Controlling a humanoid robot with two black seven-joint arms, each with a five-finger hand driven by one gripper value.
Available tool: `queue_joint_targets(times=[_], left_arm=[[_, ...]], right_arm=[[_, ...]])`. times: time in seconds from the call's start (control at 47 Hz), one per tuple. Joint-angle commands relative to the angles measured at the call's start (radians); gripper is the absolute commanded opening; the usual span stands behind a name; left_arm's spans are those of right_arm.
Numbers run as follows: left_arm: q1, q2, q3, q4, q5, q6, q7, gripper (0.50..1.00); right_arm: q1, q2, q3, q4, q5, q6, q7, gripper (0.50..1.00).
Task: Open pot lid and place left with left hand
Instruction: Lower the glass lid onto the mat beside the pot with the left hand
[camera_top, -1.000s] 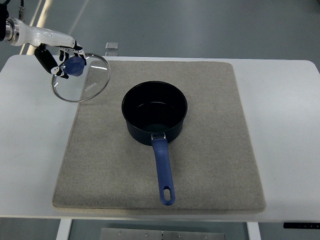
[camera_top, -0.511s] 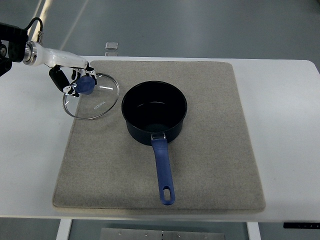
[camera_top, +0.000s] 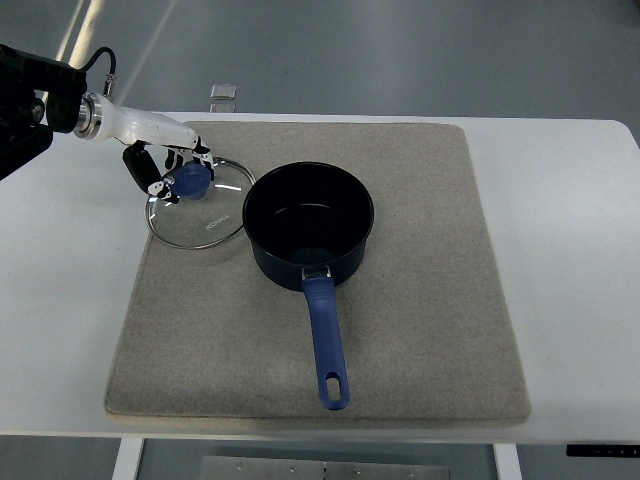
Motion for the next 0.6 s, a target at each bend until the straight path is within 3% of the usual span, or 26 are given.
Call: queue_joint_targets(times=[0.0, 0.574], left_arm=[[0.004, -0.013, 0.0, 0.003, 0.0, 0.0, 0.0, 0.5], [0.0, -0.03, 0.034, 0.006, 0.002, 0.0, 0.0, 0.5]], right_arm=[[0.001, 0.0, 0.0, 0.0, 0.0, 0.0, -0.001, 0.915], [-0.001, 0.0, 0.0, 0.0, 0.0, 0.0, -0.001, 0.915]])
